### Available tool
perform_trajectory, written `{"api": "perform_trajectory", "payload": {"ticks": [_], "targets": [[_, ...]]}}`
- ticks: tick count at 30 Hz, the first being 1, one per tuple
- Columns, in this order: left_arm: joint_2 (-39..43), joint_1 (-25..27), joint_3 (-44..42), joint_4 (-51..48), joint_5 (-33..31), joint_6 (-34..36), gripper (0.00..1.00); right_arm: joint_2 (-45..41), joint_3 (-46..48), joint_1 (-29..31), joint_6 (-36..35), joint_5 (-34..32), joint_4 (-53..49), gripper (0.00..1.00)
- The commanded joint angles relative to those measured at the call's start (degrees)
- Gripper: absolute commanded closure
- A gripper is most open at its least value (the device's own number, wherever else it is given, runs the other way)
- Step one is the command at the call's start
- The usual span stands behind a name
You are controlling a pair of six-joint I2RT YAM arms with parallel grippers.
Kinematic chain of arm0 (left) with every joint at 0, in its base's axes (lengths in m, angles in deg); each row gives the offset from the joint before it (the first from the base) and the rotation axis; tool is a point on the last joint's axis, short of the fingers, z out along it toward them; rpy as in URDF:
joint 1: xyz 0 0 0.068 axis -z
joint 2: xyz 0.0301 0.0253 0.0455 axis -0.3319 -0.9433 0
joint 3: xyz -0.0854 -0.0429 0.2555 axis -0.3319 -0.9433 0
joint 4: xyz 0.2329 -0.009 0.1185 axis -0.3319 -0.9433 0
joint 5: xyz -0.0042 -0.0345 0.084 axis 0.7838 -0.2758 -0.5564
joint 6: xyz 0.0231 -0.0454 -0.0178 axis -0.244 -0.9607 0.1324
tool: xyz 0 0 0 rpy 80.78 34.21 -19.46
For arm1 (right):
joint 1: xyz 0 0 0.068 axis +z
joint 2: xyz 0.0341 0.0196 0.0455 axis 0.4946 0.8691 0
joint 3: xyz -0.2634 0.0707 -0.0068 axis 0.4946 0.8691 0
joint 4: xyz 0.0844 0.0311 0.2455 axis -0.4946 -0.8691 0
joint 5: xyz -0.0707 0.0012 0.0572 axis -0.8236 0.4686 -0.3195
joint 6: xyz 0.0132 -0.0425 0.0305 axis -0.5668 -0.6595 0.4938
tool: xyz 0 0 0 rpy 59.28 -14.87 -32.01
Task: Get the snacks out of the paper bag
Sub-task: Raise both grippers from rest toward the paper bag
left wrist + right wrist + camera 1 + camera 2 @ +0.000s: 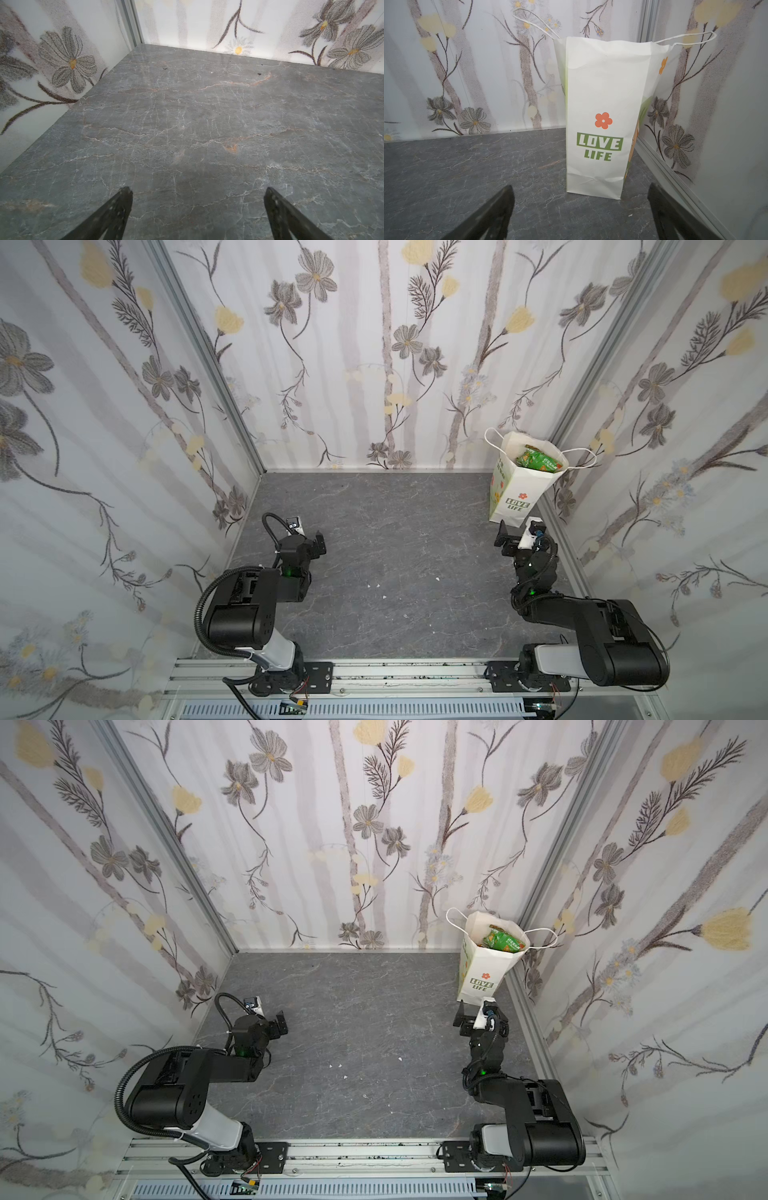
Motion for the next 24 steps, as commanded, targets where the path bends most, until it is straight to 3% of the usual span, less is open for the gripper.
{"api": "perform_trajectory", "payload": {"ticks": [1,19,24], "targets": [[0.0,0.0,0.0,2.9,0.3,0.0,0.00,-0.1,-0.1,0.1,-0.6,0.9,2.1,0.00],[0.3,-0.3,-0.8,4.1,0.7,-0.2,0.00,-0.3,0.2,0.0,-0.7,1.8,2.6,0.00],[3.4,-0.2,-4.6,8.8,0.5,-0.2,0.00,-6.8,0.8,0.2,-0.9,1.7,-2.0,0.00]]}}
